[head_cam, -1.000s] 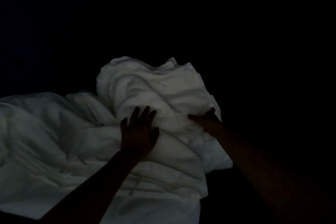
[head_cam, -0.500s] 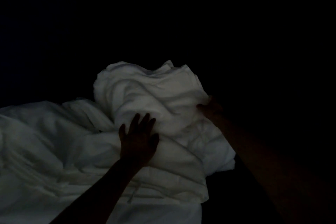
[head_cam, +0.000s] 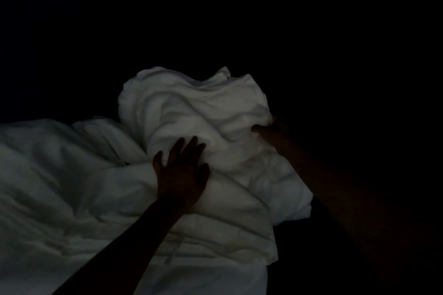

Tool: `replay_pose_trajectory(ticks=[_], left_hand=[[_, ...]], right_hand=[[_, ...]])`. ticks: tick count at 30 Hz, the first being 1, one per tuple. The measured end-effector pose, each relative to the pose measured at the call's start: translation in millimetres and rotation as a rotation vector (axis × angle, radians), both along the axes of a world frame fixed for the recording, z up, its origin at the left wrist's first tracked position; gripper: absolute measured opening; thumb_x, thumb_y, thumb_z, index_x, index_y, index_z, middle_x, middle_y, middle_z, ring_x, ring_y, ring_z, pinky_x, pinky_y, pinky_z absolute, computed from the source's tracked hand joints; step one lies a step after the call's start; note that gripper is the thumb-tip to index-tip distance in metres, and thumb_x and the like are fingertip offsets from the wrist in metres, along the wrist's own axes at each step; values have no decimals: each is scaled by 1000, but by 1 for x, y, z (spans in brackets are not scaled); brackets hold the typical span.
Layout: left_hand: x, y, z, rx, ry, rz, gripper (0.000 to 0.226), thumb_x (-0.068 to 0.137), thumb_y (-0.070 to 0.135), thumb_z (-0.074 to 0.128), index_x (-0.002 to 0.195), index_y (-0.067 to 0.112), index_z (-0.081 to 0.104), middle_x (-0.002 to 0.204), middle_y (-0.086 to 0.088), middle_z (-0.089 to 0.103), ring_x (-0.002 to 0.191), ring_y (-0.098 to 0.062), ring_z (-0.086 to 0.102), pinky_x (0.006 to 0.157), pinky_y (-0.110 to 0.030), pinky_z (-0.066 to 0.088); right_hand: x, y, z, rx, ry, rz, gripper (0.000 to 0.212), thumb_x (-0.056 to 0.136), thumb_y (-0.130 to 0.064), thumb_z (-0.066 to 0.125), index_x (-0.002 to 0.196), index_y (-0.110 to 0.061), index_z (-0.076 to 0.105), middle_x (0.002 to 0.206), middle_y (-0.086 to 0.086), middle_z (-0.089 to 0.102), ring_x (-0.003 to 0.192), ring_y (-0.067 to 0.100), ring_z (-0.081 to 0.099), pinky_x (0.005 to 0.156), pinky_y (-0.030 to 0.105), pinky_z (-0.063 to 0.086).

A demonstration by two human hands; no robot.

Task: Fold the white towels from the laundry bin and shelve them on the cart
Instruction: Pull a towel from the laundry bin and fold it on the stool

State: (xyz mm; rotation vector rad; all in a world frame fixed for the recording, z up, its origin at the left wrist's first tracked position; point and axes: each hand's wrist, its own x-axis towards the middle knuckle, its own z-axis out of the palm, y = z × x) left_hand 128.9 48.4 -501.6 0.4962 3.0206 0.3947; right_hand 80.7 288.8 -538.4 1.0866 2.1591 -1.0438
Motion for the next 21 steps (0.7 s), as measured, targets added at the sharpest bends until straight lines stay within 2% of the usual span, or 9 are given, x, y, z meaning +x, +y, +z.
replay_pose_trajectory(ticks=[2, 4, 6, 8, 10, 12, 15, 18, 21], left_hand=[[-1, 3, 0, 8, 7, 6, 51, 76, 41, 39, 110, 19, 69, 117, -3, 67, 115, -21, 49, 88, -40, 23], [-2, 2, 0, 27, 1, 5, 51, 75, 41, 39, 110, 18, 69, 114, -4, 68, 112, -21, 50, 87, -39, 25], [-1, -3, 4, 47, -22, -17, 51, 73, 40, 40, 111, 18, 65, 110, -7, 70, 109, -21, 55, 89, -42, 36], [-3, -6, 11, 65, -93, -43, 52, 72, 40, 41, 112, 15, 62, 108, -11, 70, 102, -27, 64, 74, -51, 50], [-10, -5, 25, 101, -236, -34, 55, 73, 40, 41, 110, 8, 67, 108, -15, 69, 96, -38, 66, 63, -53, 53], [-17, -2, 46, 194, -324, -15, 59, 75, 40, 42, 115, 3, 65, 115, -19, 65, 102, -44, 62, 70, -56, 52], [-17, 1, 93, 375, -401, 33, 68, 79, 45, 41, 135, 7, 49, 135, -17, 52, 124, -41, 47, 96, -51, 41], [-36, 0, 148, 502, -279, -42, 69, 80, 44, 46, 141, 14, 37, 141, -14, 46, 131, -34, 39, 105, -44, 30], [-59, 2, 215, 600, -225, -104, 74, 77, 44, 52, 139, 16, 24, 141, -3, 34, 135, -17, 27, 112, -25, 13]], right_hand=[[1, -14, 15, 163, 244, 69, 72, 81, -30, 70, 133, 9, 40, 132, 24, 49, 121, 32, 49, 101, 32, 36], [4, -28, 32, 187, 508, 149, 55, 81, -26, 68, 117, 12, 50, 108, 25, 61, 97, 23, 58, 81, 19, 38], [5, -40, 51, 83, 510, 169, 40, 81, -12, 70, 114, 5, 53, 99, 18, 62, 85, 15, 54, 69, 18, 38], [4, -43, 67, 18, 459, 170, 33, 79, -4, 70, 108, 2, 55, 93, 12, 59, 76, 11, 54, 63, 14, 44], [-1, -43, 89, -60, 470, 158, 30, 79, 2, 67, 106, 5, 54, 91, 6, 55, 77, 11, 52, 59, 1, 38], [-6, -44, 115, -101, 504, 215, 26, 80, 7, 63, 104, 4, 55, 88, 2, 54, 83, 12, 52, 62, -1, 35], [-3, -53, 159, -163, 563, 388, 23, 80, 11, 59, 89, -10, 55, 72, -13, 49, 67, -7, 52, 61, 3, 36], [-15, -61, 219, -181, 664, 458, 14, 80, 9, 56, 83, -3, 63, 70, -17, 50, 65, -17, 52, 63, 2, 37], [-22, -68, 293, -170, 749, 561, 10, 79, 5, 58, 80, 2, 68, 73, -9, 53, 69, -12, 52, 66, 2, 38]])
